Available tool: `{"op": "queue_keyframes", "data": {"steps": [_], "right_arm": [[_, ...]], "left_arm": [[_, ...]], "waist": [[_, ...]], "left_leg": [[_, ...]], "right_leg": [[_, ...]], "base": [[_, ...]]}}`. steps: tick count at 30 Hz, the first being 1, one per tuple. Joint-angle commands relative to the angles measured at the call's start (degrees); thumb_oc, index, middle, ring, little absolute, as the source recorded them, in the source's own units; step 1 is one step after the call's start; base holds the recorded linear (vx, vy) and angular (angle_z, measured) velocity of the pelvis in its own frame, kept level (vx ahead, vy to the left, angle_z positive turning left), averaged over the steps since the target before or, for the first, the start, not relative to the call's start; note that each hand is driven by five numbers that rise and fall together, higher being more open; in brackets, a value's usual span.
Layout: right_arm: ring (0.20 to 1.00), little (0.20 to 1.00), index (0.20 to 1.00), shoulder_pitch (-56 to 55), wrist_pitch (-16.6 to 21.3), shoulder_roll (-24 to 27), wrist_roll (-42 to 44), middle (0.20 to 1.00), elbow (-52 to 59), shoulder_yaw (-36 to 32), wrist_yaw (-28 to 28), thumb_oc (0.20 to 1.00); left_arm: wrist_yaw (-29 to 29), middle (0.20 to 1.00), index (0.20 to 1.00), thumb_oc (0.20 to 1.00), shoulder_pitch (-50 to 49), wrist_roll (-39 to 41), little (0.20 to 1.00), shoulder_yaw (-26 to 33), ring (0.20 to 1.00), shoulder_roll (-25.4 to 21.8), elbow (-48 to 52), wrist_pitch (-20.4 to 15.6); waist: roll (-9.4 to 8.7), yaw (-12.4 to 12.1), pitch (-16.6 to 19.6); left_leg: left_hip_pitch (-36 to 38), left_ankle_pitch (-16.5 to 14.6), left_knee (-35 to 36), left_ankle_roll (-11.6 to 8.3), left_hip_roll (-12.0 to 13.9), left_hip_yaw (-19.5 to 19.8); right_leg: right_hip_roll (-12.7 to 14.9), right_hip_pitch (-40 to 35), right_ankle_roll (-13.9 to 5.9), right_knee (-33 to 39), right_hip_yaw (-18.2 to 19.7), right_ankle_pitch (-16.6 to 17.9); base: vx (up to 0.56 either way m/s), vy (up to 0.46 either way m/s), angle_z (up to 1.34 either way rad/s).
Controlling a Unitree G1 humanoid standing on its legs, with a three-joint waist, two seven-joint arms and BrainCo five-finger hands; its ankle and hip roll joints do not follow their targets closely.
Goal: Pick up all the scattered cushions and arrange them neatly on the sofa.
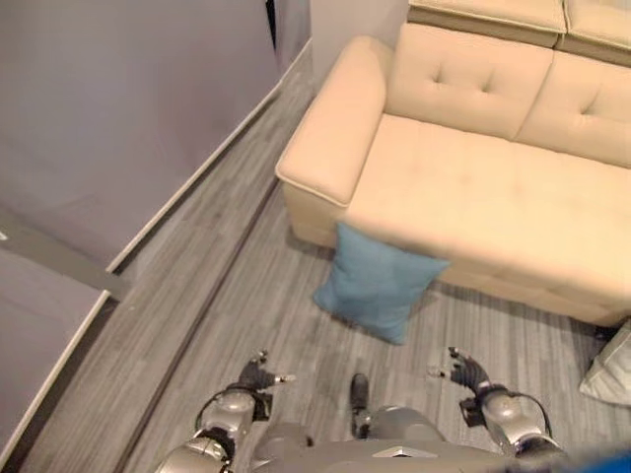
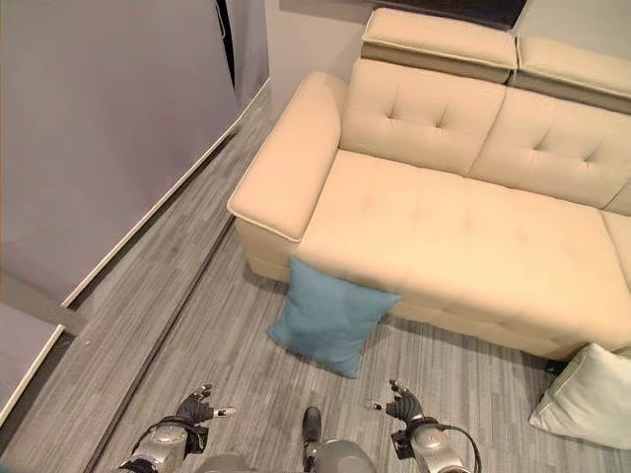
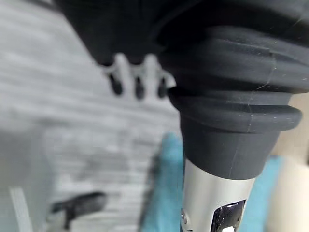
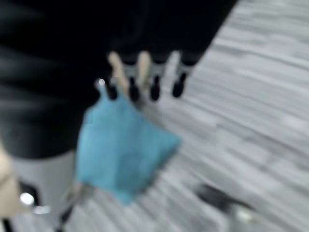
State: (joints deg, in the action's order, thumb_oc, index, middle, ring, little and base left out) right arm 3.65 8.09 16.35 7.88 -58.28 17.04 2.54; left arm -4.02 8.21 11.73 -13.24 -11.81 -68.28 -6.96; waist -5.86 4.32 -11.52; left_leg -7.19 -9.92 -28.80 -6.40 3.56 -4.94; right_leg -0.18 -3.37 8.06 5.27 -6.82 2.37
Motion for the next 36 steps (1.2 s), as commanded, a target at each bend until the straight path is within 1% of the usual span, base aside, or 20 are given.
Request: {"op": "queue_keyframes", "data": {"steps": [1, 2, 3, 7, 10, 12, 13, 15, 16, 17, 18, 20, 23, 24, 28, 29, 30, 31, 34, 36], "right_arm": [[1.0, 1.0, 1.0, -0.22, 0.63, 2.85, 1.83, 1.0, 0.5, 0.2, 0.43, 1.0], [1.0, 1.0, 1.0, -0.22, 0.64, 2.91, 1.68, 1.0, 0.79, 0.24, 0.4, 1.0], [1.0, 1.0, 1.0, -0.38, 0.74, 2.87, 1.36, 1.0, 1.22, 0.45, 0.46, 1.0], [1.0, 1.0, 1.0, -0.75, 0.71, 2.85, 1.32, 1.0, 1.71, 0.1, 0.25, 1.0], [1.0, 1.0, 1.0, -0.42, 0.62, 2.5, 0.85, 1.0, 1.96, -0.04, 0.34, 1.0], [1.0, 1.0, 1.0, 0.11, 0.67, 2.19, 0.94, 1.0, 2.81, -0.13, 0.45, 1.0], [1.0, 1.0, 1.0, 1.21, 0.74, 1.8, 0.78, 1.0, 2.7, 0.21, 0.67, 1.0], [1.0, 1.0, 1.0, 1.46, 0.74, 1.64, 0.87, 1.0, 3.24, 0.21, 0.75, 1.0], [1.0, 1.0, 1.0, 2.02, 0.76, 1.37, 0.9, 1.0, 2.73, 0.27, 0.78, 1.0], [1.0, 1.0, 1.0, 2.43, 0.85, 1.18, 0.18, 1.0, 3.04, 0.72, 0.87, 1.0], [1.0, 1.0, 1.0, 2.43, 0.85, 1.18, 0.17, 1.0, 3.04, 0.72, 0.87, 1.0], [1.0, 1.0, 1.0, 3.04, 0.67, 1.31, -1.13, 1.0, 3.15, 1.07, 1.08, 1.0], [1.0, 1.0, 1.0, 2.96, 0.6, 1.77, -1.26, 1.0, 3.52, 0.36, 0.97, 1.0], [1.0, 1.0, 1.0, 2.65, 0.46, 1.94, -1.24, 1.0, 3.39, 0.15, 0.83, 1.0], [1.0, 1.0, 1.0, 1.56, 0.6, 2.71, -0.91, 1.0, 1.12, -0.4, 0.77, 1.0], [1.0, 1.0, 1.0, 1.2, 0.74, 2.93, -0.44, 1.0, 1.26, -0.6, 0.71, 1.0], [1.0, 1.0, 1.0, 0.41, 0.87, 3.79, 0.48, 1.0, 1.95, -0.9, 0.51, 1.0], [1.0, 1.0, 1.0, 0.4, 0.86, 3.8, 0.49, 1.0, 1.95, -0.91, 0.5, 1.0], [1.0, 1.0, 1.0, -0.14, 1.11, 4.12, 1.51, 1.0, 2.06, -0.82, 0.61, 1.0], [1.0, 1.0, 1.0, -0.29, 0.89, 4.17, 1.65, 1.0, 2.11, -0.25, 0.65, 1.0]], "left_arm": [[0.22, 1.0, 1.0, 1.0, -0.81, -1.42, 1.0, -1.86, 1.0, -0.79, 1.8, -1.02], [0.18, 1.0, 1.0, 1.0, -1.05, -1.34, 1.0, -1.66, 1.0, -0.76, 1.74, -0.97], [-0.04, 1.0, 1.0, 1.0, -1.48, -1.32, 1.0, -1.57, 1.0, -0.74, 1.91, -1.1], [0.28, 1.0, 1.0, 1.0, -2.49, -1.33, 1.0, -1.13, 1.0, -1.02, 2.06, -1.11], [0.45, 1.0, 1.0, 1.0, -2.88, -1.76, 1.0, -0.91, 1.0, -0.92, 1.21, -0.87], [0.39, 1.0, 1.0, 1.0, -3.27, -1.33, 1.0, -0.39, 1.0, -1.11, 1.22, -0.93], [0.21, 1.0, 1.0, 1.0, -3.64, -0.88, 1.0, 0.3, 1.0, -1.53, 1.08, -1.05], [0.11, 1.0, 1.0, 1.0, -3.95, -0.72, 1.0, 0.63, 1.0, -1.8, 1.03, -1.11], [-0.01, 1.0, 1.0, 1.0, -4.1, -0.77, 1.0, 0.94, 1.0, -1.95, 0.73, -1.16], [-0.17, 1.0, 1.0, 1.0, -4.52, -0.62, 1.0, 1.75, 1.0, -2.39, 0.55, -1.15], [-0.17, 1.0, 1.0, 1.0, -4.52, -0.62, 1.0, 1.76, 1.0, -2.39, 0.55, -1.15], [-0.35, 1.0, 1.0, 1.0, -4.75, -0.65, 1.0, 2.47, 1.0, -2.81, 0.58, -1.2], [-0.24, 1.0, 1.0, 1.0, -4.56, -0.98, 1.0, 2.97, 1.0, -3.34, 0.35, -1.18], [-0.13, 1.0, 1.0, 1.0, -4.6, -1.13, 1.0, 2.9, 1.0, -3.41, 0.36, -1.14], [0.45, 1.0, 1.0, 1.0, -4.59, -0.88, 1.0, 2.55, 1.0, -2.47, 0.01, -1.38], [0.63, 1.0, 1.0, 1.0, -4.39, -0.8, 1.0, 2.18, 1.0, -2.21, -0.16, -1.29], [1.01, 1.0, 1.0, 1.0, -3.99, -1.03, 1.0, 1.15, 1.0, -1.59, 0.36, -1.23], [1.01, 1.0, 1.0, 1.0, -4.0, -1.03, 1.0, 1.15, 1.0, -1.59, 0.36, -1.23], [1.15, 1.0, 1.0, 1.0, -2.78, -0.57, 1.0, -0.35, 1.0, -0.71, 1.02, -1.16], [1.01, 1.0, 1.0, 1.0, -2.26, -0.1, 1.0, -1.1, 1.0, -0.73, 1.81, -1.27]], "waist": [[0.61, 0.07, 0.32], [0.78, -0.23, 0.45], [1.28, -0.74, 0.93], [1.44, -1.01, 0.96], [2.09, -0.92, 1.18], [2.54, -1.1, 0.94], [2.8, -1.57, 0.68], [2.87, -1.91, 0.5], [3.06, -2.29, 0.2], [3.32, -2.92, 0.05], [3.32, -2.93, 0.05], [3.52, -3.35, 0.07], [3.63, -2.61, -0.06], [3.62, -2.09, -0.15], [3.31, -1.42, 0.6], [3.23, -1.13, 0.62], [2.84, -0.81, 0.27], [2.87, -0.72, 0.26], [2.07, -0.92, -1.29], [1.76, -1.5, -1.8]], "left_leg": [[6.86, 7.52, 18.96, 2.21, -3.0, 0.77], [6.93, 7.78, 21.13, 2.35, -3.34, 1.82], [5.3, 10.12, 23.93, 2.5, -3.53, 4.21], [6.18, 10.46, 25.0, 2.94, -4.32, 4.92], [7.68, 10.03, 26.45, 4.18, -5.0, 5.13], [8.12, 9.69, 26.96, 5.04, -5.18, 4.38], [8.27, 9.24, 27.4, 5.85, -4.95, 2.96], [8.4, 9.07, 27.61, 6.17, -4.83, 2.02], [8.73, 8.7, 27.73, 6.47, -4.65, 0.85], [9.33, 8.2, 28.23, 6.46, -4.23, -1.13], [9.35, 8.2, 28.25, 6.46, -4.23, -1.14], [10.56, 7.75, 29.39, 6.1, -3.69, -3.18], [12.13, 7.75, 30.66, 5.46, -3.01, -3.88], [12.48, 7.68, 30.52, 5.34, -3.03, -3.57], [13.15, 7.06, 29.62, 4.05, -2.37, -2.73], [12.52, 6.87, 28.22, 3.44, -1.83, -2.19], [10.68, 6.97, 23.17, 1.86, -0.57, -2.16], [10.57, 6.88, 22.98, 1.84, -0.54, -2.05], [6.58, 10.95, 14.55, -0.43, 0.82, -1.53], [5.06, 11.33, 15.26, -0.13, 0.02, 0.55]], "right_leg": [[1.26, 1.44, -10.19, -7.86, 1.57, -4.69], [0.98, 0.99, -10.3, -7.77, 2.31, -4.87], [0.43, 0.18, -10.39, -7.49, 3.54, -5.14], [0.3, -0.53, -10.61, -8.59, 5.4, -5.97], [0.75, 0.53, -11.56, -11.22, 6.57, -6.1], [1.14, 1.97, -12.23, -12.71, 7.46, -6.03], [1.49, 3.77, -12.96, -14.11, 7.77, -5.5], [1.6, 4.74, -13.46, -14.97, 8.1, -5.18], [2.14, 5.79, -14.01, -16.12, 7.28, -4.86], [3.73, 7.26, -14.91, -16.47, 4.0, -4.01], [3.72, 7.26, -14.91, -16.47, 4.01, -4.01], [6.23, 7.7, -15.34, -13.18, -0.39, -2.09], [7.07, 10.27, -15.62, -9.85, -2.07, 0.65], [7.01, 10.65, -15.78, -10.07, -1.53, 0.98], [6.03, 7.6, -14.72, -7.23, -1.17, 0.05], [5.61, 6.94, -14.14, -6.86, -1.14, -0.35], [5.02, 5.09, -12.86, -6.07, -2.09, -1.58], [5.0, 5.05, -12.84, -6.03, -2.19, -1.57], [4.29, 2.35, -10.83, -5.54, -3.7, -2.92], [4.07, 1.04, -10.57, -5.03, -3.68, -3.6]], "base": [[0.14, 0.019, -0.2], [0.23, 0.048, -0.44], [0.16, 0.04, -0.48], [0.11, 0.067, -0.5], [0.05, 0.114, -0.33], [-0.01, 0.134, -0.55], [-0.04, 0.124, -0.59], [-0.03, 0.074, -1.02], [-0.01, 0.05, -1.08], [-0.01, 0.05, -0.92], [0.0, 0.006, -1.03], [0.03, -0.05, -0.77], [0.09, -0.107, -0.38], [0.19, -0.171, -0.22], [0.14, -0.159, 0.16], [0.13, -0.298, 0.11], [0.08, -0.234, 0.14], [0.07, -0.23, 0.36], [0.06, -0.177, 0.59], [0.12, -0.117, 0.24]]}}
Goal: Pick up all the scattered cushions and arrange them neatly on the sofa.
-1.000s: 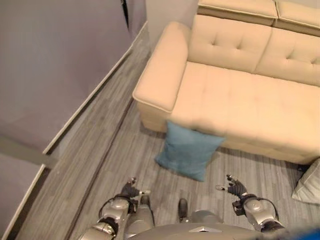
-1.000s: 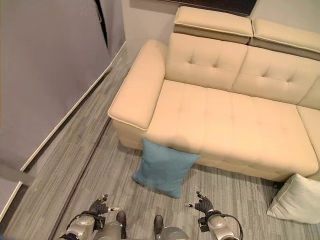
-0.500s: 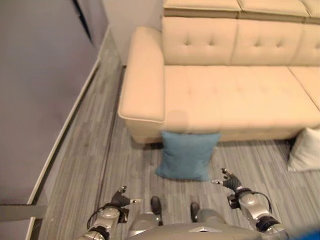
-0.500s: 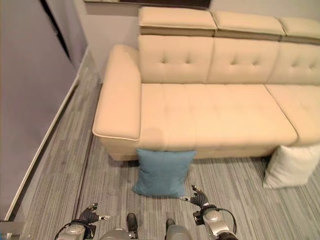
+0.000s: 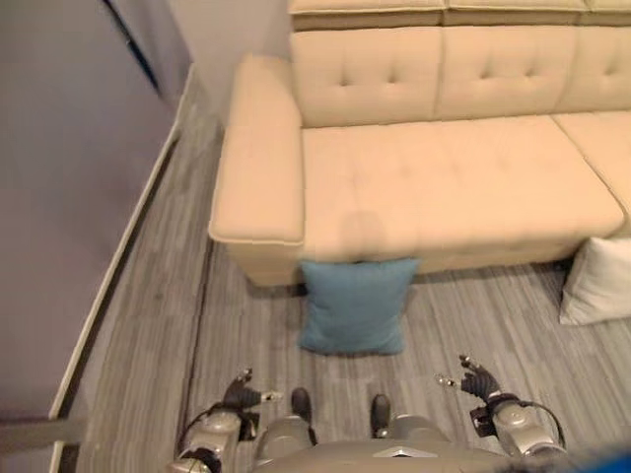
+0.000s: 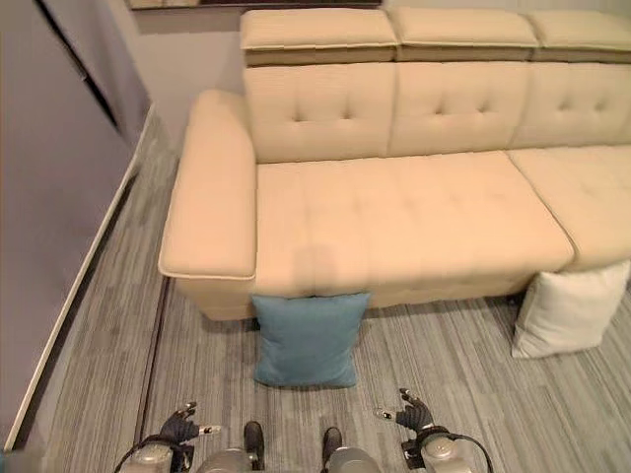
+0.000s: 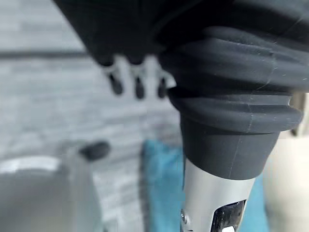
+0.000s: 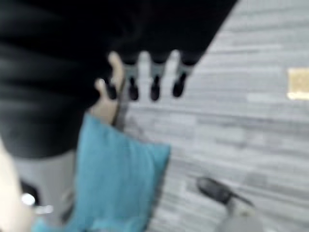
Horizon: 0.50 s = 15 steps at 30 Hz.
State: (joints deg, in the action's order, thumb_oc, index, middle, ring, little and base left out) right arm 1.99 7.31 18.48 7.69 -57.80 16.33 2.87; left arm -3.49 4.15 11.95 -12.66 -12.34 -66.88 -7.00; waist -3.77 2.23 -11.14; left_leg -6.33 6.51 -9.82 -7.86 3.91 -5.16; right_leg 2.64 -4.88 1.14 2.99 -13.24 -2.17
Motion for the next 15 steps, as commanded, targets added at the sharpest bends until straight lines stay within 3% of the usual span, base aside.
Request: {"op": "queue_keyframes", "data": {"steps": [1, 3, 6, 11, 15], "right_arm": [[1.0, 1.0, 1.0, 1.33, 1.61, 2.01, 1.86, 1.0, 1.81, 0.55, 0.3, 1.0], [1.0, 1.0, 1.0, 1.22, 1.76, 2.08, 1.88, 1.0, 2.58, 0.58, 0.36, 1.0], [1.0, 1.0, 1.0, 1.57, 1.82, 1.71, 1.75, 1.0, 2.43, 1.16, 0.6, 1.0], [1.0, 1.0, 1.0, 1.47, 1.8, 0.8, 1.35, 1.0, 3.04, 1.11, 0.55, 1.0], [1.0, 1.0, 1.0, 2.45, 1.68, -0.15, 1.55, 1.0, 3.16, 0.94, 0.46, 1.0]], "left_arm": [[0.51, 1.0, 1.0, 1.0, 1.65, -0.23, 1.0, -1.91, 1.0, -0.18, 0.86, -1.27], [0.3, 1.0, 1.0, 1.0, 1.32, -0.44, 1.0, -1.74, 1.0, -0.2, 0.86, -1.22], [-0.1, 1.0, 1.0, 1.0, 1.2, -0.47, 1.0, -1.55, 1.0, -0.3, 0.78, -1.16], [-0.02, 1.0, 1.0, 1.0, 0.4, -0.24, 1.0, -1.06, 1.0, -0.71, 0.52, -1.22], [-0.16, 1.0, 1.0, 1.0, 0.6, -0.07, 1.0, -0.72, 1.0, -1.19, 0.94, -1.4]], "waist": [[-0.47, 0.35, -2.07], [-0.46, -0.04, -1.64], [0.04, -1.31, -1.55], [0.04, -1.33, -0.37], [-0.31, -1.95, -0.08]], "left_leg": [[3.64, -5.93, -1.62, 1.89, -0.99, 0.94], [2.23, -5.13, 2.95, 2.68, -0.77, 0.43], [-0.44, -0.5, 8.41, 2.43, -0.84, 1.57], [1.94, -1.61, 9.8, 3.6, -1.41, 0.81], [3.1, -5.08, 7.99, 5.8, -2.86, -1.57]], "right_leg": [[1.13, 2.07, -3.85, -2.06, 2.88, 0.87], [0.69, 1.14, -4.32, -1.27, 2.99, 0.68], [-0.53, -0.64, -4.58, -0.4, 4.34, -0.3], [0.57, -2.04, -5.53, -1.49, 5.76, -1.75], [3.54, -0.93, -7.8, -6.29, 6.68, -2.49]], "base": [[0.16, -0.063, 0.1], [0.19, -0.028, 0.02], [0.19, 0.017, -0.02], [0.22, 0.119, -0.45], [0.17, 0.194, -0.26]]}}
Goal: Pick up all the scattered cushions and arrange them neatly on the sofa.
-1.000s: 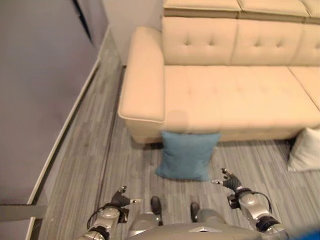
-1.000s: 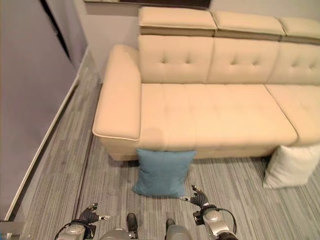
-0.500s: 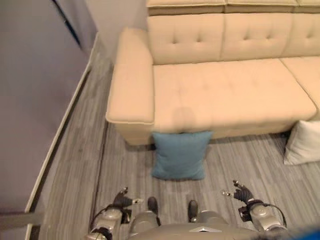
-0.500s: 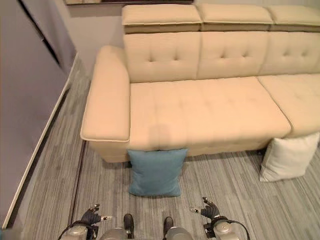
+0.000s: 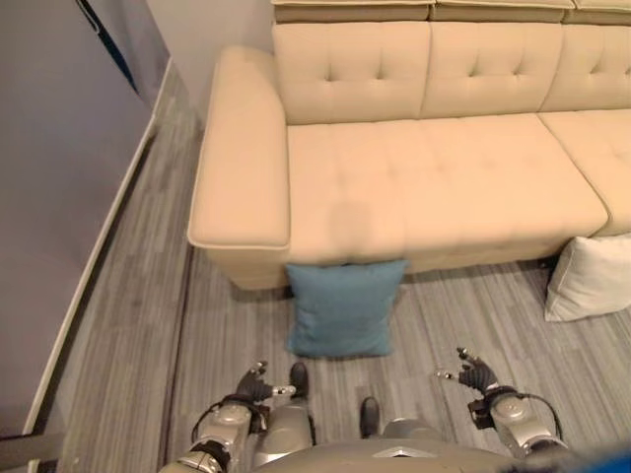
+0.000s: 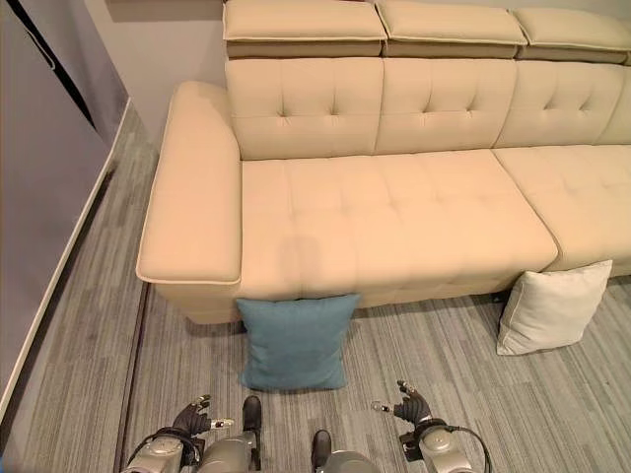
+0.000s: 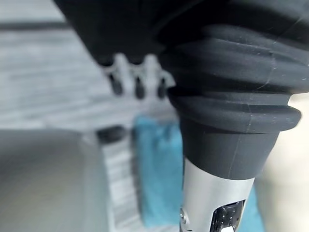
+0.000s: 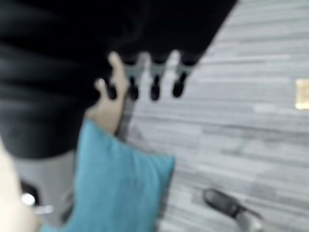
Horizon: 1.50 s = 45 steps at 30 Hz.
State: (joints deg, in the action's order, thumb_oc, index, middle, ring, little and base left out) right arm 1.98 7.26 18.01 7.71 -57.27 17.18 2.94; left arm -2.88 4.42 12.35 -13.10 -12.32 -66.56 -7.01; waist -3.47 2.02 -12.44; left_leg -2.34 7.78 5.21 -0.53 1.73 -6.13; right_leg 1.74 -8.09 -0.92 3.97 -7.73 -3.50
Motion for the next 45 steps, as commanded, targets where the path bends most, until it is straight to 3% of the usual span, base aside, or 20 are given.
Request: {"op": "queue_keyframes", "data": {"steps": [1, 4, 6, 9, 12, 18, 25, 32, 34, 38, 42, 45], "right_arm": [[1.0, 1.0, 1.0, 2.73, 1.6, 0.15, 1.23, 1.0, 2.93, 0.26, 0.32, 1.0], [1.0, 1.0, 1.0, 3.92, 1.66, -0.01, 1.3, 1.0, 3.31, 0.44, 0.36, 1.0], [1.0, 1.0, 1.0, 4.34, 1.68, -0.15, 1.63, 1.0, 3.75, 0.5, 0.17, 1.0], [1.0, 1.0, 1.0, 4.75, 1.61, 0.04, 1.49, 1.0, 3.96, 0.57, 0.17, 1.0], [1.0, 1.0, 1.0, 4.57, 1.69, 0.07, 1.1, 1.0, 4.93, 0.55, -0.02, 1.0], [1.0, 1.0, 1.0, 3.26, 1.82, 0.69, 0.63, 1.0, 4.65, 0.24, -0.09, 1.0], [1.0, 1.0, 1.0, 1.43, 2.09, 1.99, 0.32, 1.0, 6.05, 0.43, 0.08, 1.0], [1.0, 1.0, 1.0, 1.83, 2.07, 2.16, 0.5, 1.0, 6.88, 0.09, 0.45, 1.0], [1.0, 1.0, 1.0, 2.52, 1.9, 1.56, 0.68, 1.0, 6.97, 0.14, 0.39, 1.0], [1.0, 1.0, 1.0, 3.57, 1.89, 0.69, 1.02, 1.0, 6.24, 0.47, 0.28, 1.0], [1.0, 1.0, 1.0, 3.71, 1.98, 0.15, 1.19, 1.0, 5.46, 0.76, 0.1, 1.0], [1.0, 1.0, 1.0, 3.47, 2.08, 0.16, 1.09, 1.0, 5.25, 0.83, 0.13, 1.0]], "left_arm": [[-0.85, 1.0, 1.0, 1.0, 0.44, -0.54, 1.0, -0.11, 1.0, -1.4, 0.85, -1.31], [-1.27, 1.0, 1.0, 1.0, 0.73, 0.06, 1.0, 0.41, 1.0, -2.34, 1.26, -1.46], [-1.29, 1.0, 1.0, 1.0, 0.74, 0.11, 1.0, 0.64, 1.0, -2.98, 1.21, -1.53], [-1.27, 1.0, 1.0, 1.0, 0.81, -0.26, 1.0, 1.08, 1.0, -3.39, 0.71, -1.62], [-1.24, 1.0, 1.0, 1.0, 0.66, -0.68, 1.0, 1.65, 1.0, -3.49, 0.11, -1.62], [-1.05, 1.0, 1.0, 1.0, -0.26, -0.85, 1.0, 1.91, 1.0, -2.62, -0.4, -1.8], [-1.31, 1.0, 1.0, 1.0, 0.09, -0.18, 1.0, 0.93, 1.0, -2.03, 3.24, -1.9], [-1.14, 1.0, 1.0, 1.0, 0.59, -0.87, 1.0, -0.94, 1.0, -1.59, 4.33, -1.85], [-1.22, 1.0, 1.0, 1.0, 0.87, -0.82, 1.0, -0.97, 1.0, -1.87, 3.85, -1.92], [-1.73, 1.0, 1.0, 1.0, 1.69, -0.68, 1.0, -0.06, 1.0, -2.93, 2.84, -1.95], [-1.77, 1.0, 1.0, 1.0, 1.73, -0.46, 1.0, 0.52, 1.0, -3.56, 1.75, -2.07], [-1.69, 1.0, 1.0, 1.0, 1.11, -0.52, 1.0, 1.18, 1.0, -3.69, 0.92, -1.92]], "waist": [[-0.69, -2.05, 1.25], [-0.7, -2.26, 0.62], [-0.19, -1.97, 0.5], [0.07, -1.72, 0.63], [-0.08, -0.74, 0.13], [-0.35, -0.6, 0.59], [-0.29, -0.61, 1.6], [-0.52, -0.4, 1.3], [-0.73, -0.1, 0.67], [-0.74, -0.29, -0.22], [-0.31, -0.5, 0.0], [-0.44, -0.86, 0.6]], "left_leg": [[-0.78, -7.38, -7.76, -1.05, -1.02, -1.25], [0.49, -8.84, -8.29, 0.21, -1.53, -2.3], [1.97, -9.96, -8.08, 0.62, -1.82, -2.39], [3.8, -10.75, -6.96, 0.62, -2.09, -2.69], [5.41, -11.27, -6.67, 0.21, -2.37, -1.57], [6.33, -11.49, -6.73, -0.46, -1.92, -1.24], [6.85, -9.53, -4.59, -2.42, -0.3, -0.02], [6.93, -10.44, -4.91, -1.46, -1.24, -0.38], [6.44, -10.71, -4.65, -0.6, -2.08, -0.99], [5.25, -10.53, -5.09, 0.05, -2.26, -1.82], [4.99, -10.19, -4.8, 0.06, -2.04, -2.17], [5.32, -9.95, -4.39, -0.43, -2.04, -2.54]], "right_leg": [[5.27, 2.94, -6.38, -8.78, 1.07, -0.92], [6.33, 6.55, -8.12, -14.31, 2.27, 1.48], [6.59, 9.38, -7.97, -16.29, 2.34, 2.46], [7.27, 10.64, -7.48, -12.21, 0.15, 3.79], [7.04, 12.39, -7.67, -9.59, 0.93, 5.45], [6.6, 10.04, -7.14, -7.21, 0.79, 4.96], [4.7, 5.28, -5.95, -2.87, -2.67, 3.42], [5.41, 5.44, -6.93, -3.09, -1.87, 4.49], [6.26, 8.33, -8.1, -4.78, 0.29, 6.15], [6.27, 11.43, -8.96, -8.68, 1.95, 6.23], [5.51, 11.2, -8.69, -11.02, 2.29, 4.43], [5.81, 9.92, -7.81, -8.54, 0.27, 4.45]], "base": [[0.11, 0.181, -0.29], [0.09, 0.151, -0.48], [0.16, 0.136, -0.28], [0.15, 0.029, -0.16], [0.13, -0.023, -0.04], [0.08, -0.069, 0.13], [0.05, -0.109, 0.12], [-0.01, 0.031, 0.02], [-0.08, 0.113, -0.28], [-0.1, 0.09, -0.28], [-0.04, 0.038, -0.2], [0.01, -0.029, 0.05]]}}
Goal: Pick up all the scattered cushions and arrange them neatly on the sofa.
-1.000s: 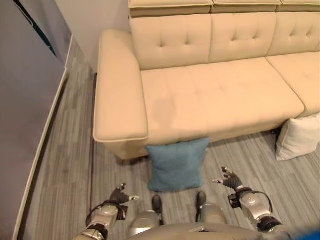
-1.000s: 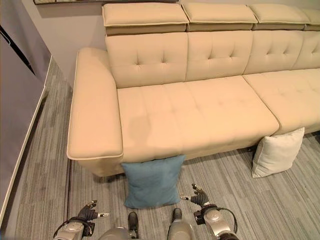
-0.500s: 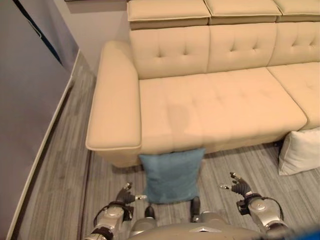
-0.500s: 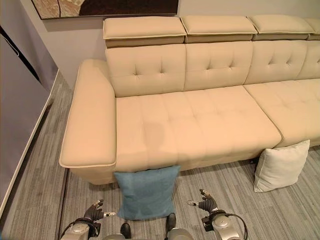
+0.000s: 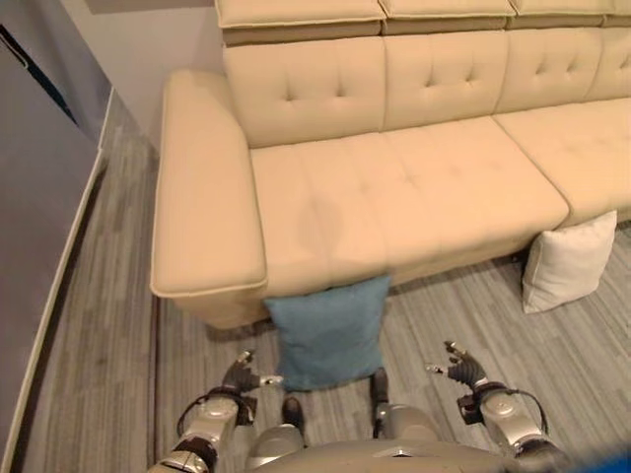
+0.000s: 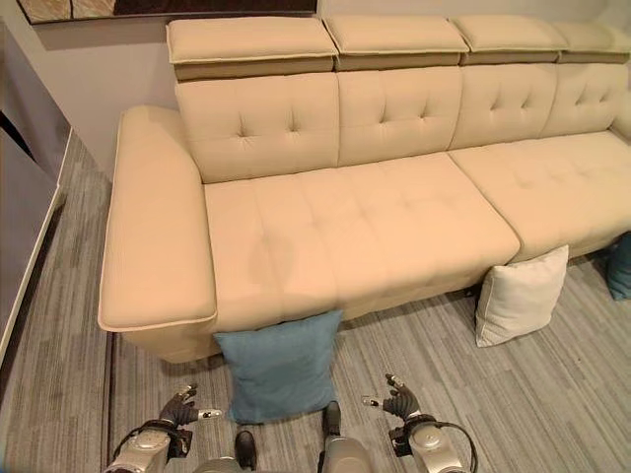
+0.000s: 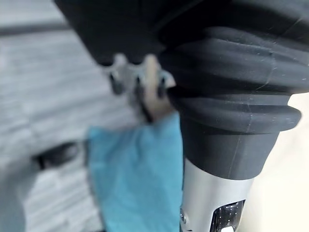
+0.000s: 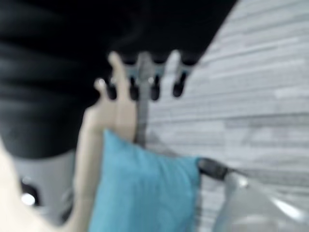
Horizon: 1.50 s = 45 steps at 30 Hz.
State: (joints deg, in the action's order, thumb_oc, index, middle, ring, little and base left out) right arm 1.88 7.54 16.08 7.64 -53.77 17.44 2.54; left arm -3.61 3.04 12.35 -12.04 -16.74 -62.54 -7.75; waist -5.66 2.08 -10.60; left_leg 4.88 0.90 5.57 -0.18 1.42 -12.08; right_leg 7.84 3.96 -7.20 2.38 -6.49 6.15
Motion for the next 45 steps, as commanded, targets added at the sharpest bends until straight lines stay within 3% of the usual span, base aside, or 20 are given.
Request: {"op": "queue_keyframes", "data": {"steps": [1, 9, 16, 20, 24, 27, 37, 42, 43, 44, 45], "right_arm": [[1.0, 1.0, 1.0, 3.48, 1.83, 2.14, 1.17, 1.0, 1.63, 0.49, 0.66, 1.0], [1.0, 1.0, 1.0, 2.14, 1.81, 2.76, 1.52, 1.0, 1.78, 0.39, 0.32, 1.0], [1.0, 1.0, 1.0, 2.05, 1.76, 3.36, 1.83, 1.0, 2.54, -0.15, 0.7, 1.0], [1.0, 1.0, 1.0, 3.22, 1.63, 2.67, 2.15, 1.0, 2.64, -0.2, 0.58, 1.0], [1.0, 1.0, 1.0, 3.71, 1.69, 2.26, 1.91, 1.0, 2.07, 0.32, 0.54, 1.0], [1.0, 1.0, 1.0, 3.08, 1.76, 2.46, 1.78, 1.0, 2.03, 0.32, 0.54, 1.0], [1.0, 1.0, 1.0, 1.21, 1.9, 3.71, 1.76, 1.0, 2.62, -0.88, 0.83, 1.0], [1.0, 1.0, 1.0, 2.27, 2.81, 3.57, 2.64, 1.0, 3.67, -1.45, 2.91, 1.0], [1.0, 1.0, 1.0, 5.05, 4.01, 3.6, 4.53, 1.0, 6.86, -2.19, 5.39, 1.0], [1.0, 1.0, 1.0, 5.09, 3.99, 3.6, 4.53, 1.0, 6.87, -2.22, 5.39, 1.0], [1.0, 1.0, 1.0, 7.73, 4.26, 4.03, 5.23, 1.0, 8.09, -2.18, 6.99, 1.0]], "left_arm": [[-0.91, 1.0, 1.0, 1.0, 2.39, -0.42, 1.0, 0.31, 1.0, 0.77, -3.28, -1.15], [-0.11, 1.0, 1.0, 1.0, 1.22, -1.27, 1.0, -0.05, 1.0, 2.29, -3.73, -0.72], [0.07, 1.0, 1.0, 1.0, 1.58, -1.55, 1.0, -1.77, 1.0, 2.91, -2.16, -0.62], [-0.58, 1.0, 1.0, 1.0, 2.44, -1.32, 1.0, -1.72, 1.0, 2.05, -1.58, -1.01], [-0.89, 1.0, 1.0, 1.0, 3.18, -0.31, 1.0, -1.04, 1.0, 1.13, -1.56, -1.32], [-0.91, 1.0, 1.0, 1.0, 2.46, -0.21, 1.0, -0.33, 1.0, 1.27, -2.54, -1.21], [-0.48, 1.0, 1.0, 1.0, 1.48, 0.44, 1.0, -0.06, 1.0, 2.53, -1.53, -1.06], [-3.23, 1.0, 1.0, 1.0, 3.59, 3.5, 1.0, 0.62, 1.0, 2.09, 2.01, -2.4], [-6.08, 1.0, 1.0, 1.0, 7.21, 6.77, 1.0, 0.12, 1.0, 1.17, 5.78, -4.22], [-6.08, 1.0, 1.0, 1.0, 7.27, 6.78, 1.0, 0.12, 1.0, 1.17, 5.76, -4.22], [-6.94, 1.0, 1.0, 1.0, 10.25, 9.11, 1.0, -0.72, 1.0, 0.5, 7.95, -4.95]], "waist": [[1.76, -0.97, -0.98], [1.4, -0.98, -0.01], [0.92, -0.44, -0.42], [1.1, 0.02, -1.63], [2.04, -0.24, -1.66], [2.16, -0.87, -0.27], [2.31, -0.81, -0.81], [2.41, -0.86, -3.72], [2.79, -0.68, -8.34], [2.77, -0.69, -8.16], [3.09, -0.55, -10.96]], "left_leg": [[-1.85, -3.01, -4.82, -0.93, -1.65, 3.46], [-0.12, -1.98, -3.43, -2.4, -0.48, 3.73], [0.02, -2.36, -3.27, -1.87, -0.86, 3.55], [-1.89, -2.17, -3.49, -1.09, -1.18, 2.0], [-3.26, -1.82, -4.02, -0.83, -0.77, 1.62], [-2.39, -1.13, -2.34, -1.36, -1.22, 0.82], [-0.87, -0.51, -1.19, -2.24, -0.86, 2.04], [-2.28, -0.07, -1.63, -2.33, -0.63, 2.74], [-7.64, 0.25, -4.89, -2.13, -0.22, 3.34], [-8.01, 0.18, -5.11, -2.11, -0.23, 3.32], [-14.54, 0.2, -10.13, -1.92, -0.19, 4.07]], "right_leg": [[-0.46, -2.58, -1.31, -6.27, -1.06, -5.37], [-2.22, -7.15, 0.15, -0.75, -3.8, -6.0], [-1.89, -6.67, -0.64, -0.33, -2.96, -4.62], [-0.99, -1.88, -2.18, -3.57, -0.28, -3.23], [-1.34, -0.74, -2.37, -9.14, 0.93, -5.67], [-0.74, -3.36, -1.69, -5.28, -1.84, -5.67], [-1.74, -7.07, -0.38, -0.57, -4.69, -6.4], [-1.7, -5.08, -0.17, -2.58, -5.08, -6.88], [-0.88, 1.74, 0.31, -8.09, -4.55, -7.02], [-0.83, 2.14, 0.31, -8.35, -4.51, -7.11], [-0.18, 8.97, 0.89, -13.54, -3.95, -7.04]], "base": [[0.03, -0.06, 0.06], [0.03, -0.076, 0.03], [-0.01, 0.015, 0.02], [-0.12, 0.088, -0.25], [-0.07, 0.048, -0.34], [0.01, -0.003, -0.02], [0.01, -0.049, 0.05], [-0.13, -0.032, 0.07], [-0.38, -0.019, 0.1], [-0.56, 0.0, 0.14], [-0.24, 0.006, 0.22]]}}
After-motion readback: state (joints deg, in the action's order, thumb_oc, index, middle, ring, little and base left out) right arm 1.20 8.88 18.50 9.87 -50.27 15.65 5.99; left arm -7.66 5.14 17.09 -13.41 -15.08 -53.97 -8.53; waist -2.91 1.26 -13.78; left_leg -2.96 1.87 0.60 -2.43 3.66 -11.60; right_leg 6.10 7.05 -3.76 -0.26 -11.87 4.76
